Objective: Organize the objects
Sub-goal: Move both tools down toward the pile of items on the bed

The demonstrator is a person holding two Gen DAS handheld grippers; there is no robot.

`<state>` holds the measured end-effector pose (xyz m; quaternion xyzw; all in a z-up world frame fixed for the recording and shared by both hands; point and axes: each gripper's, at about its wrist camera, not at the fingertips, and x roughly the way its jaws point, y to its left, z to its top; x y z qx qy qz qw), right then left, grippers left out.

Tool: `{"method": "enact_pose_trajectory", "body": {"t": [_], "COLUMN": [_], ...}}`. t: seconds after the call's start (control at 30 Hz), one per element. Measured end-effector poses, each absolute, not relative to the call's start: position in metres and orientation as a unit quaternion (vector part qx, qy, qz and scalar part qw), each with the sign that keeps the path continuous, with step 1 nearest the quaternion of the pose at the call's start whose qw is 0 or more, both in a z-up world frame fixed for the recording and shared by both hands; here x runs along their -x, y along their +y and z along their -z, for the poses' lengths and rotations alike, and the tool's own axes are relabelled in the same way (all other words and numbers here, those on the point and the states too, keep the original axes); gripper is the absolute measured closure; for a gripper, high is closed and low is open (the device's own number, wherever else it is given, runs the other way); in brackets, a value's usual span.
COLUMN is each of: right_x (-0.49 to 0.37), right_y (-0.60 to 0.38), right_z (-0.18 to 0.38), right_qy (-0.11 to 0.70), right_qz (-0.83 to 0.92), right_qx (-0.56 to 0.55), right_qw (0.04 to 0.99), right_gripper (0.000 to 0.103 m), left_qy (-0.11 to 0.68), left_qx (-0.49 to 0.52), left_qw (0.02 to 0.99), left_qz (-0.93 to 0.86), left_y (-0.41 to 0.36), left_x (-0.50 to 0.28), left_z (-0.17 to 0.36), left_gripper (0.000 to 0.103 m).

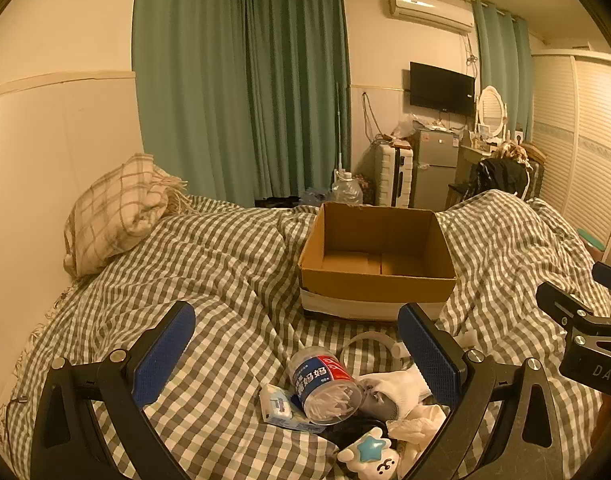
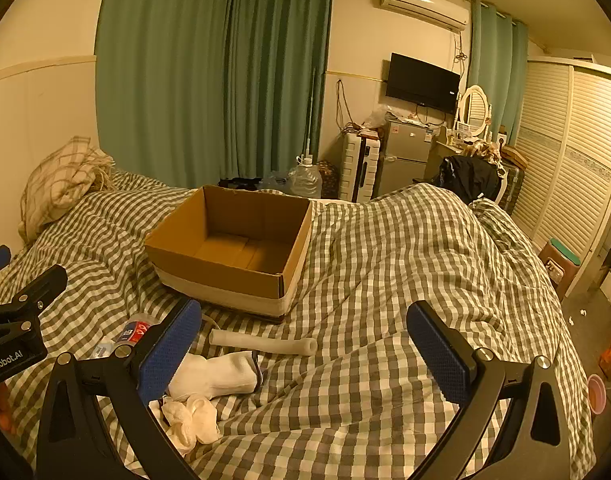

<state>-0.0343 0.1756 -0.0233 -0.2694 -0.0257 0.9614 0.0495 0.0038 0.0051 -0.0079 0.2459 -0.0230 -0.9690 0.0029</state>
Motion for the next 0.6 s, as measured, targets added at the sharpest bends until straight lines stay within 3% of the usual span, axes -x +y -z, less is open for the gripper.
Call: {"method": "enact_pose_trajectory", "body": {"t": [0.6], "right_x": [0.027], "right_y": [0.169], "right_z": [0.010], "right_qy": [-0.039], "right_qz": [-0.963], "right_qx": [0.266], "right_qw": [0.035], "right_gripper": [0.000], "left_qy": [-0.017], "left_qx": [-0.249], "left_qw": [-0.004], "left_qz": [0.968], "left_y": [-0.001], "left_x": [-0.008], "left_z": [0.003], "left_gripper": [0.000]}}
